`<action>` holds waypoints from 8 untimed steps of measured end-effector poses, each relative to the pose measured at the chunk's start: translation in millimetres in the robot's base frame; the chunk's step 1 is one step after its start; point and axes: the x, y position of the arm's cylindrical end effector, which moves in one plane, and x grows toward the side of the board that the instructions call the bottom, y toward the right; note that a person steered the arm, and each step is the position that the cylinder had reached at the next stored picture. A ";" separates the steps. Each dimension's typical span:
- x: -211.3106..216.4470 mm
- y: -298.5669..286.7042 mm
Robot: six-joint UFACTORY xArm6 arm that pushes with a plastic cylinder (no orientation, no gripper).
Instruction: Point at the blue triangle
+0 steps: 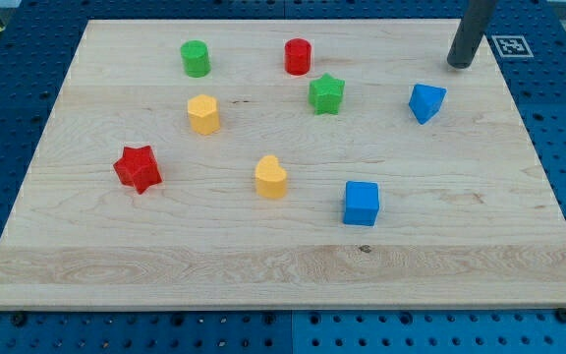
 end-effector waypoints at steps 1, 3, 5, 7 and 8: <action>0.0 -12.8; 0.1 -34.6; 11.3 -45.3; 15.6 -20.9; 21.7 -19.7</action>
